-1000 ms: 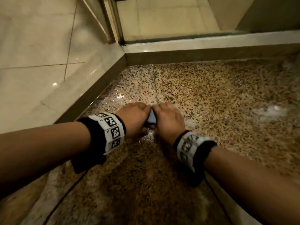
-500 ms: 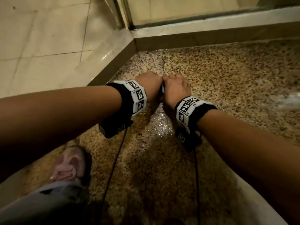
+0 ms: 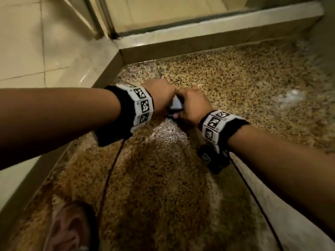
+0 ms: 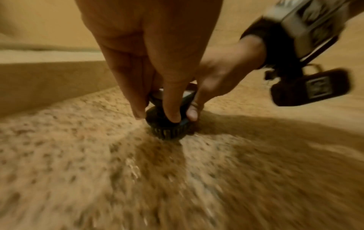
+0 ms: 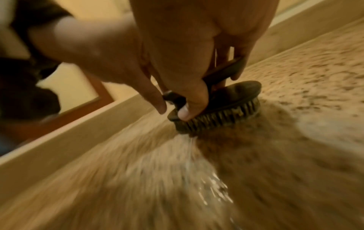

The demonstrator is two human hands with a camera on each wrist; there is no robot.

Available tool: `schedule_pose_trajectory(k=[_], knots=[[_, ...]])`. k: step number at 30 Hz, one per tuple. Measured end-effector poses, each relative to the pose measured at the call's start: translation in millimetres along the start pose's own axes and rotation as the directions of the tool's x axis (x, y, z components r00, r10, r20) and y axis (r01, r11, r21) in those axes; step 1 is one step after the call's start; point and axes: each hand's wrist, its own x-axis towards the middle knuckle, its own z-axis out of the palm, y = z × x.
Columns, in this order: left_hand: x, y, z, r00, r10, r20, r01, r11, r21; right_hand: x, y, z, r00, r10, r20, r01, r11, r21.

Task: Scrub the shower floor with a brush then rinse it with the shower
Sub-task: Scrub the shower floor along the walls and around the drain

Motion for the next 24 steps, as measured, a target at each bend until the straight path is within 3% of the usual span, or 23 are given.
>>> schedule_pose_trajectory(k=[2, 5, 7, 11, 13, 15, 19, 24], knots=[[4, -4, -3, 0.999, 0.039, 0.012, -0.039, 0.999, -0.027, -13, -3, 9, 0.999, 0.027, -0.02, -0.026, 0.998, 0.059], [-19, 6, 16, 0.98, 0.133, 0.149, -0.125, 0.99, -0.063, -75, -12, 31, 0.989, -0.143, -0.023, 0.144, 0.99, 0.011], [-31, 10, 31, 0.974, 0.17, 0.151, -0.158, 0.983, -0.089, -85, -7, 36, 0.98, -0.194, -0.042, 0.193, 0.981, -0.037], [1, -6, 16, 0.998, 0.026, -0.056, -0.034, 0.987, -0.154, -24, -3, 7, 0.989, 0.061, -0.136, -0.063, 0.998, -0.007], [12, -5, 9, 0.998, 0.002, -0.059, -0.013, 0.983, -0.185, -11, -4, 4, 0.989, 0.115, -0.098, -0.117, 0.993, -0.013], [1, 4, 12, 0.999, 0.024, -0.03, -0.029, 0.982, -0.185, -32, -9, 13, 0.991, 0.111, -0.071, -0.11, 0.994, 0.015], [-36, 20, 36, 0.989, 0.12, 0.087, -0.105, 0.982, -0.155, -77, -13, 30, 0.999, -0.024, -0.034, 0.023, 1.0, -0.012], [0, 0, 11, 0.997, -0.015, -0.07, 0.005, 0.99, -0.138, -21, -17, 4, 0.993, 0.091, -0.073, -0.089, 0.995, 0.036]])
